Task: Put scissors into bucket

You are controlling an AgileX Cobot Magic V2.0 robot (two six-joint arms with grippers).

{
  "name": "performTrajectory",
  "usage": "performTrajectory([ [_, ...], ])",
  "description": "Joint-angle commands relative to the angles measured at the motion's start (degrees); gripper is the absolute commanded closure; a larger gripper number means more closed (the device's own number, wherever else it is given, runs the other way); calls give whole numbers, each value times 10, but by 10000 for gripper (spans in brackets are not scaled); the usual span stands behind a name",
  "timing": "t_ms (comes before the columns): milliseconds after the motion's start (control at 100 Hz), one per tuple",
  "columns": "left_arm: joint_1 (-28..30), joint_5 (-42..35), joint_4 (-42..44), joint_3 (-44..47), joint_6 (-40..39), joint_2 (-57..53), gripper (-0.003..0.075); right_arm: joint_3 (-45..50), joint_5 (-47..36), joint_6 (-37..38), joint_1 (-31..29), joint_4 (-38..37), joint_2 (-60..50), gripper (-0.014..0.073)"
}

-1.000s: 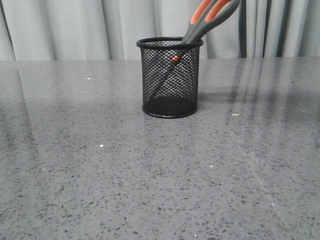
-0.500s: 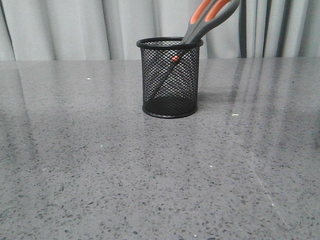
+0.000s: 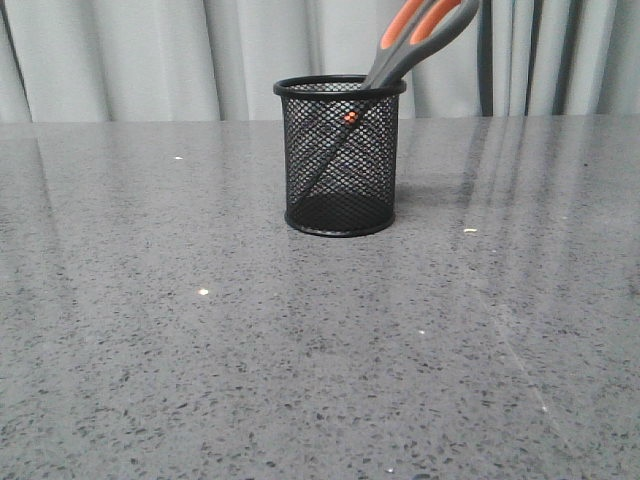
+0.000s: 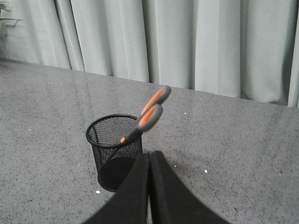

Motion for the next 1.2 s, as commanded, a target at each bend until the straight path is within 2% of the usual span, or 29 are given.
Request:
performTrajectory([
  [0,2,-53,-22,29,-5,-37,740,27,-84,-2,-3,3,-33,649],
  [130,2,-82,-47,85,-5,-103,740,82,-117,-2,-3,11,-83,649],
  [310,2,-111,-62,132,-5,-161,740,122,-115,-2,-3,11,-120,649],
  [1190,2,-120,-64,130,-5,-168,740,129,-113,-2,-3,11,-121,649],
])
